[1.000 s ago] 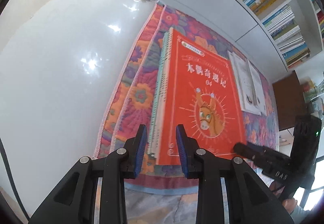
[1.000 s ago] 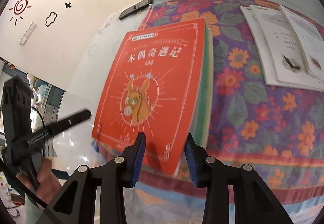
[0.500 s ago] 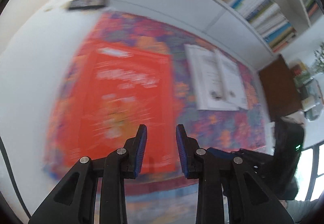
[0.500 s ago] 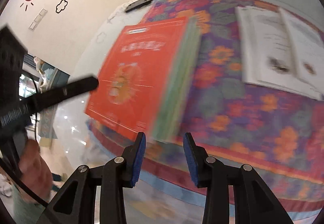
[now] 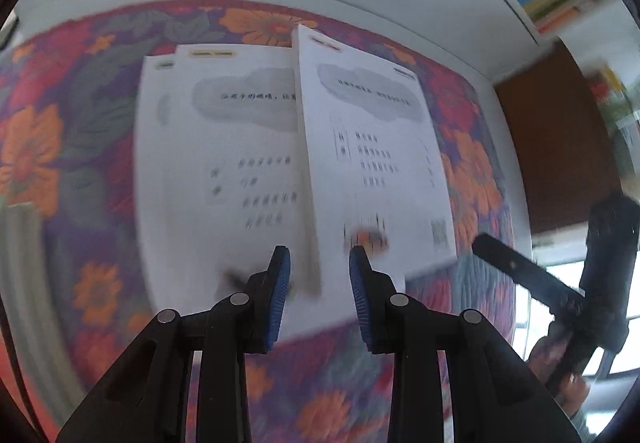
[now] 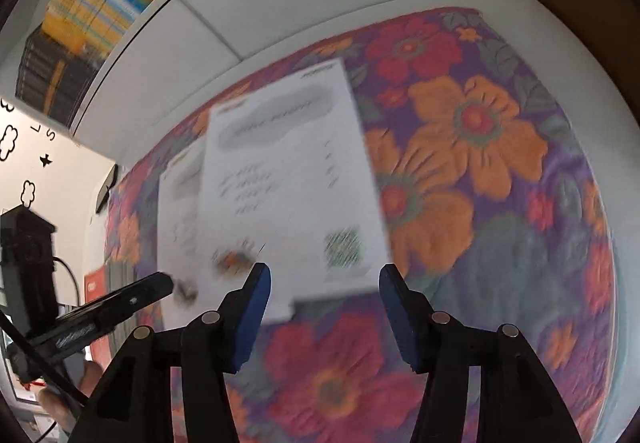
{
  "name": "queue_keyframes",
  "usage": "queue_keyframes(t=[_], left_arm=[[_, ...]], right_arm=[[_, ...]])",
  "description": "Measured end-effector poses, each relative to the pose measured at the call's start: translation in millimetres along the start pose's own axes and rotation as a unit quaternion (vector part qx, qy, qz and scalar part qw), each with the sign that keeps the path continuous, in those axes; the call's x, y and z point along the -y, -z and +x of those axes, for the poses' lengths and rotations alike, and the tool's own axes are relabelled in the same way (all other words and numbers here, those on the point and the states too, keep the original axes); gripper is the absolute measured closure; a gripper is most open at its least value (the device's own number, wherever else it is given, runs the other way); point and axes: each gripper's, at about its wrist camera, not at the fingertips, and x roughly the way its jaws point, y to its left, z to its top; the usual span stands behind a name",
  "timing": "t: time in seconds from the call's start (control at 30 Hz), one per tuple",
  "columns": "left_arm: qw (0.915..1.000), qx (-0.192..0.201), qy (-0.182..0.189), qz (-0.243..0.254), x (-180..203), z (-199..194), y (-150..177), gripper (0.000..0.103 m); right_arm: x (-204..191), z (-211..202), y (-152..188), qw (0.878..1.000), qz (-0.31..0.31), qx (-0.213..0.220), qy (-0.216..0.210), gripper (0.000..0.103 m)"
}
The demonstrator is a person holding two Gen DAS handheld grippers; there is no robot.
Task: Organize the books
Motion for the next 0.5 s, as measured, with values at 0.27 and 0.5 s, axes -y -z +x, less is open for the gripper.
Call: queue_keyframes(t=[0.27,0.5], left_arm=[[0.9999,0.000,-0.006,-0.010,4,21,-12,0.074],[0.9984,-0.011,-0.036,0.043,18,23,5,0.072]], right_arm=[[6,38,-27,0.998,-0.034,0.022,0.041,0.073],[9,39,-12,0.999,-0.038,0.005,0.029,0.071]])
